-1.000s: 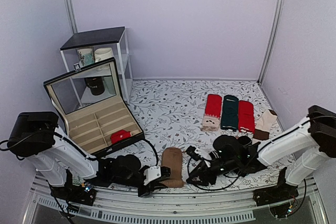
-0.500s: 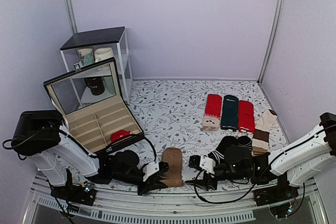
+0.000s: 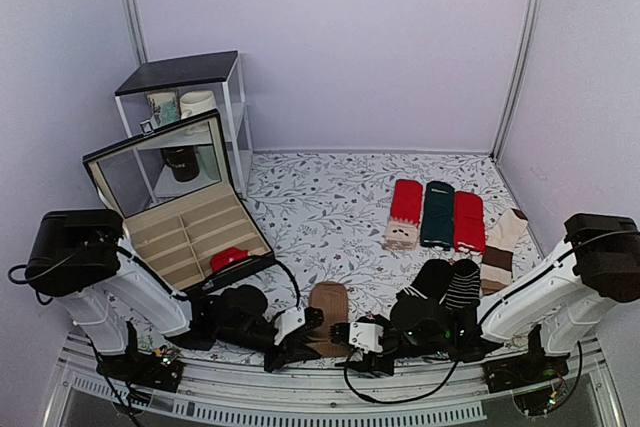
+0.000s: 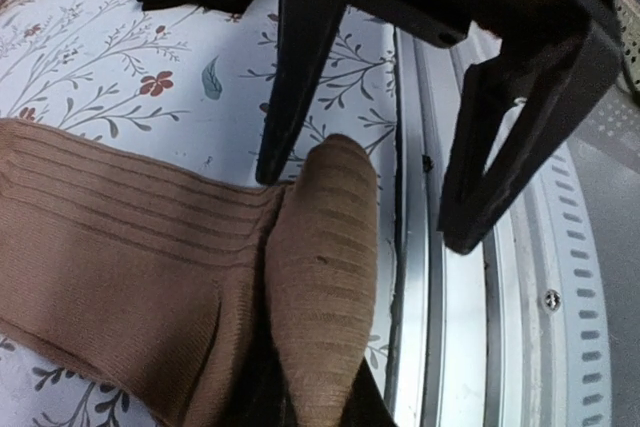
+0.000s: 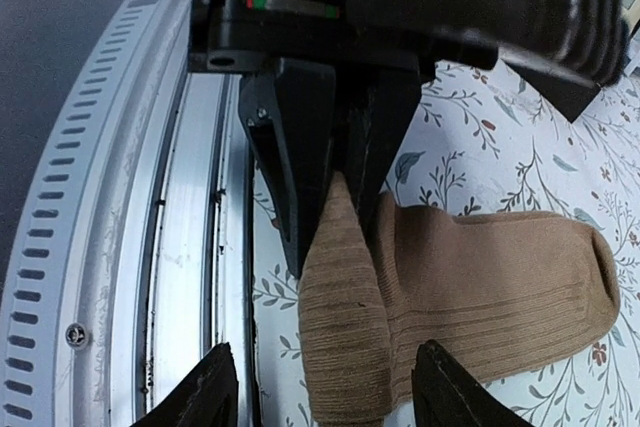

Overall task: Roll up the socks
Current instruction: Roll a pair of socks at the corner of the board.

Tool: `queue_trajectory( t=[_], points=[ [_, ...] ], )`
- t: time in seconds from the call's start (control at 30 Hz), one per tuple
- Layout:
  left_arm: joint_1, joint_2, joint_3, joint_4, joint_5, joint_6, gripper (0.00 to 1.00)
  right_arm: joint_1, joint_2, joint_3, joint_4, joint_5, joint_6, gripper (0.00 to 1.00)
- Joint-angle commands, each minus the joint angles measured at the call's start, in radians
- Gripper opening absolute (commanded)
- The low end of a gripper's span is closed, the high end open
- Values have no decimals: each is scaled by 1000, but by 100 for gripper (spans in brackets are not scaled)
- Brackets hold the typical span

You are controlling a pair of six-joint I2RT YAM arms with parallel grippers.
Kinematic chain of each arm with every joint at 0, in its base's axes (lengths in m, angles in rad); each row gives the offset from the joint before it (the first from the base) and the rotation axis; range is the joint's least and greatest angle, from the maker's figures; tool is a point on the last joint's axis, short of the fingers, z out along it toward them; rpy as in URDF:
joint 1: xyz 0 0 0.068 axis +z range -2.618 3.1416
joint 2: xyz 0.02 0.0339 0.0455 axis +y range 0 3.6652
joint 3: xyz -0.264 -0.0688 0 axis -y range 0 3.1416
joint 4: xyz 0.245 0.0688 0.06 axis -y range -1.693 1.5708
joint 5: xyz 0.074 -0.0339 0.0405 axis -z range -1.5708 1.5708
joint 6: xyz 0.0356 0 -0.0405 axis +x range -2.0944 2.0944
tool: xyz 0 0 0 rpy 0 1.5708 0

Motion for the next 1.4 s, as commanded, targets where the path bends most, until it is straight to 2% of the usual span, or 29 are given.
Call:
queue_trajectory(
  t=[0.0, 0.4, 0.5, 0.53, 0.57, 0.63, 0.67, 0.7, 0.73, 1.03, 1.13, 1.37],
  points=[
    [12, 31, -15, -116, 17, -14, 0, 5, 67, 17, 21, 13, 14, 59],
    [11, 55, -2, -125, 30, -17, 0, 6, 106, 45, 22, 18, 26, 43],
    [11, 58, 0, -125, 29, -17, 0, 7, 123, 63, -11, -2, 32, 26],
    [12, 57, 0, -125, 30, -17, 0, 7, 131, 72, -30, -10, 39, 16],
    [11, 56, 1, -124, 30, -17, 0, 6, 140, 82, -46, -18, 53, 11],
    [11, 46, 1, -121, 19, -18, 0, 4, 158, 87, -66, -31, 80, 4],
    [11, 36, -1, -113, 5, -16, 5, 4, 162, 84, -72, -39, 106, 3],
    [12, 22, -5, -108, -9, -11, 15, 4, 165, 81, -78, -49, 122, 2],
    [10, 3, -9, -101, -27, 1, 19, 5, 164, 77, -84, -59, 146, 1],
    [-56, -260, -8, -128, -212, 252, 32, -132, 120, 49, -163, -337, 416, 0],
    [-63, -274, 0, -134, -210, 303, 36, -162, 139, 60, -175, -409, 477, 1],
    [-101, -220, 2, -130, -198, 339, 38, -224, 224, 107, -212, -511, 555, 1]
  ],
)
